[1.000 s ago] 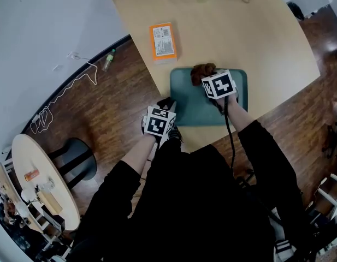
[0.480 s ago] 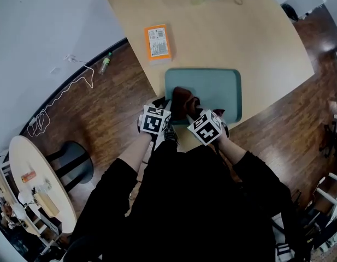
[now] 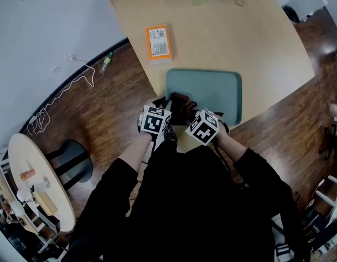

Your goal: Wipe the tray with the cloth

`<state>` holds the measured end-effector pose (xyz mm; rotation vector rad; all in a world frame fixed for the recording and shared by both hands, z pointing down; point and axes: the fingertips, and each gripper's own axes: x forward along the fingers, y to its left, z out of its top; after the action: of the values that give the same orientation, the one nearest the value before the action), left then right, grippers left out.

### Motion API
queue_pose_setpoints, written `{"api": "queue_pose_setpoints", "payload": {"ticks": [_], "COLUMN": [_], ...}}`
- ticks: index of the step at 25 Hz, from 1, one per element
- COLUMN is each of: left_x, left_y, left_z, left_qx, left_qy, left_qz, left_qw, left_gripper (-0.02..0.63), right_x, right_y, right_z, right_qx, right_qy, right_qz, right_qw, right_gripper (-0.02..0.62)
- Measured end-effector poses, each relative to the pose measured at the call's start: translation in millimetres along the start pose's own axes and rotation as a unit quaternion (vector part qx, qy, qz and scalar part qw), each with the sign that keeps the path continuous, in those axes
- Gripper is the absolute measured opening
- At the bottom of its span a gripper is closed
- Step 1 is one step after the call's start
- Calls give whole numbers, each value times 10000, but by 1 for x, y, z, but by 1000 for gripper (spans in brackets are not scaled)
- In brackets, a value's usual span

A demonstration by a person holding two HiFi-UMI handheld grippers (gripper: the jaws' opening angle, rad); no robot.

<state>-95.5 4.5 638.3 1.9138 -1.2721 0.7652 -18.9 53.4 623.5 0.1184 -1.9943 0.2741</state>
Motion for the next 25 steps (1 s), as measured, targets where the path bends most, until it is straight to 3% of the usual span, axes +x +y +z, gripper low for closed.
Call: {"api": "queue_pose_setpoints", "payload": {"ticks": [8, 14, 18, 25], "left_x": [1, 0, 2, 0], "left_y": [1, 0, 2, 7], "left_z": [2, 4, 3, 2], "left_qx": [-42, 63, 30, -365], "left_qy": [-42, -94, -92, -154], "left_qz": [-63, -51, -102, -128], "left_qw": [10000, 9999, 9999, 9991], "left_gripper": [58, 58, 58, 46], "right_x": [5, 11, 19, 24], "right_y": [-98, -140, -125, -53], "right_z": [61, 97, 103, 66], "right_qx": [-430, -436, -517, -377], "right_qy": [121, 176, 166, 246], "right_qz": [-660, -900, -753, -269], "right_qw": [9968, 9948, 9957, 9986], "right_gripper": [74, 74, 74, 74]}}
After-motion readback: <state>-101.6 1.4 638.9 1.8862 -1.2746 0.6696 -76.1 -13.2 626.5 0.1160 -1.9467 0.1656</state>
